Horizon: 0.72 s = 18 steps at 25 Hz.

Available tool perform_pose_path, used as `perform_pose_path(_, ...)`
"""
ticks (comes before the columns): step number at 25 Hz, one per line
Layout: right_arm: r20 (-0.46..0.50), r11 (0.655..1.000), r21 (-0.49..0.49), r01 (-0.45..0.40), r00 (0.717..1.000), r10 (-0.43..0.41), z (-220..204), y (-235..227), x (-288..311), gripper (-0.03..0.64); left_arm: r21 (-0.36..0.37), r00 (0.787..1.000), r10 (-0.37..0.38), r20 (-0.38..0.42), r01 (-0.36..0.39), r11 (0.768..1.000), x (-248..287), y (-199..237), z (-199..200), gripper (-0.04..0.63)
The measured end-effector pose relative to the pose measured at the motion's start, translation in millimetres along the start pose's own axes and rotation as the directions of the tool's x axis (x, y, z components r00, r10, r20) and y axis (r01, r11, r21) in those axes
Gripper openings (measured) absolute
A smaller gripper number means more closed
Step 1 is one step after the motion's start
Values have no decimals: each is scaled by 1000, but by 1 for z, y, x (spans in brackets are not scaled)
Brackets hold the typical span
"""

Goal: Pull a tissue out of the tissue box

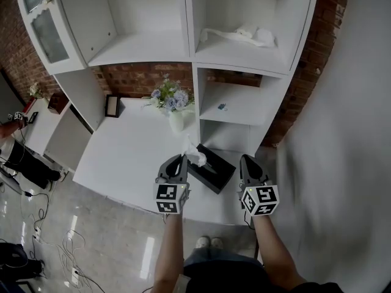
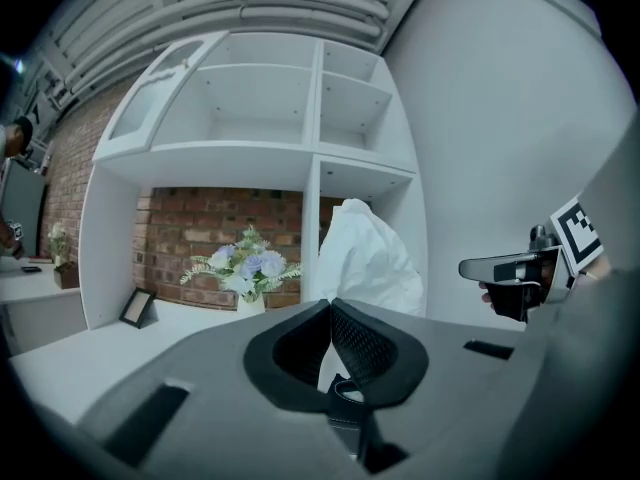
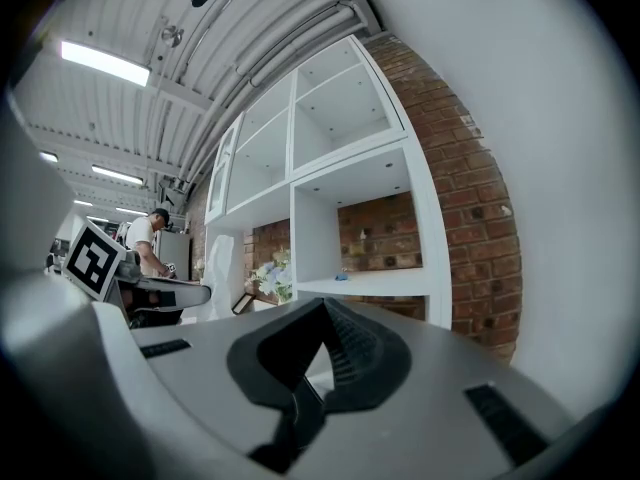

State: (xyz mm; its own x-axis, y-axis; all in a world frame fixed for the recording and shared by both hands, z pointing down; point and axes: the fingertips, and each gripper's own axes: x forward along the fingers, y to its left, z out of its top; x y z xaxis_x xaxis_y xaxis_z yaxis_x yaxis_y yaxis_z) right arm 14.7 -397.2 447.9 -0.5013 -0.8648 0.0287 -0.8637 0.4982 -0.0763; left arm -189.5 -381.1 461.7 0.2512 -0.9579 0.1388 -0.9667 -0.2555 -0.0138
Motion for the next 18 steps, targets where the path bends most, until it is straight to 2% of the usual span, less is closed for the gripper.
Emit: perform_pose_path(18,-9,1000,17,-7,1000,7,-4,-3,-2,-2,14,999,-33,-13,33,999,6,-12,-2,11)
